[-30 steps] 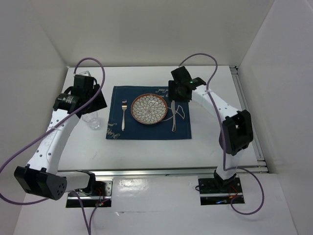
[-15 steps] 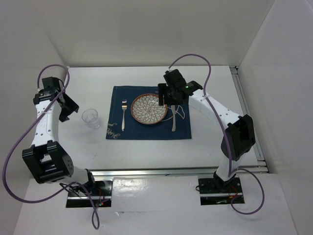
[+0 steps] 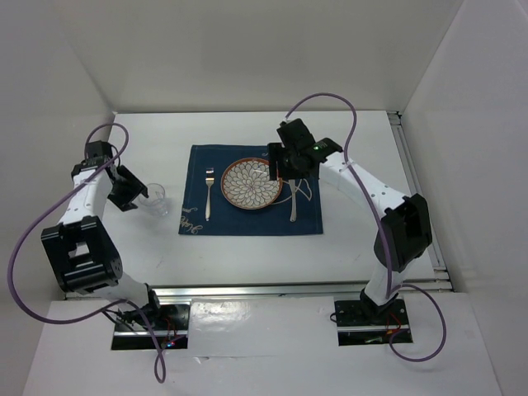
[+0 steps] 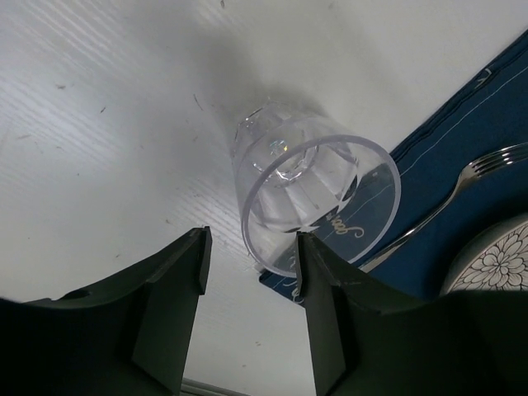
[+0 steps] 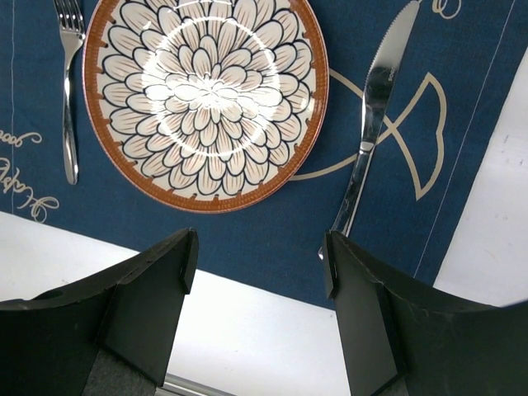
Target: Set the dinner table for one person
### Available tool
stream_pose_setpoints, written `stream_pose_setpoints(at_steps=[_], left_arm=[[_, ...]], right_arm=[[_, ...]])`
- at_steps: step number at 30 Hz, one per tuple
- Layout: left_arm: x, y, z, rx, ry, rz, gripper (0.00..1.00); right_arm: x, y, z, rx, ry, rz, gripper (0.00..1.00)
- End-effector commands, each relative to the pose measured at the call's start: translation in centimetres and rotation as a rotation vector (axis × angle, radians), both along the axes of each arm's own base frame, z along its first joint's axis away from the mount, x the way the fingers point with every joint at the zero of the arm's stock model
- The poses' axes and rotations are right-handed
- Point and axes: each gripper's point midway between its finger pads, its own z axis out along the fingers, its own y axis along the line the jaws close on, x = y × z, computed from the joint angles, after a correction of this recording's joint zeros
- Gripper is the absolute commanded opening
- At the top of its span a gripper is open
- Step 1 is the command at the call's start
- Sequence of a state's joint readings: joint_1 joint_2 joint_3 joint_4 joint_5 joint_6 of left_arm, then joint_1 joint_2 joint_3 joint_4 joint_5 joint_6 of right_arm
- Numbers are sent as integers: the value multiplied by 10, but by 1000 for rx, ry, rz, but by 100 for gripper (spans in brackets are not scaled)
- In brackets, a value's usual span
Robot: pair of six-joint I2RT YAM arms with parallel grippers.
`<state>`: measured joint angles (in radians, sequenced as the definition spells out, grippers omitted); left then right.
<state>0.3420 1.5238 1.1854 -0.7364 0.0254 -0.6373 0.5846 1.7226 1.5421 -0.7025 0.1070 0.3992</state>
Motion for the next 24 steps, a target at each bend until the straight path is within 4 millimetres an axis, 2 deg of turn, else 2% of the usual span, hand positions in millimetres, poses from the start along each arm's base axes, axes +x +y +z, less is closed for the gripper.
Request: stream_pose_setpoints(at_steps=[1,5,9,10,12,14,15,18,19,22,23,24], left_arm=[[13,-3,-8,-40,-29,2,60],[15,-2,-22,-49,-4,3,55],[19,1,-24,-40,-12,15,46],[19,1,-24,-40,-12,15,34],[20,3,-18,-32,-9,19,19],[24,4,6,-7,-73,-8,0],[28,1,18,-12,-110,-28,0],[44,-24,63,5,-229,-140,0],[51,-45,72,6,-252,-201,0],[71,-90,104,-7,-330,-329,0],[81,-123,113,-30,-351,-404,0],[88,-140,118,-34,-369,-445,0]], right_arm=[[-4,-1,19,32,-40,8,73],[-5,-2,15,27,-33,8,73],[-7,-3,14,22,-25,8,73],[-7,-3,14,22,-25,8,73],[-7,-7,16,8,-32,-5,73],[-7,-9,20,14,-41,-19,73],[-10,-13,21,3,-41,-27,73],[-17,-21,22,13,-41,-74,73],[-20,-25,28,21,-57,-88,73],[-31,-34,26,37,-48,-142,73],[-33,-41,33,60,-62,-177,73],[-38,-43,33,72,-60,-190,73]])
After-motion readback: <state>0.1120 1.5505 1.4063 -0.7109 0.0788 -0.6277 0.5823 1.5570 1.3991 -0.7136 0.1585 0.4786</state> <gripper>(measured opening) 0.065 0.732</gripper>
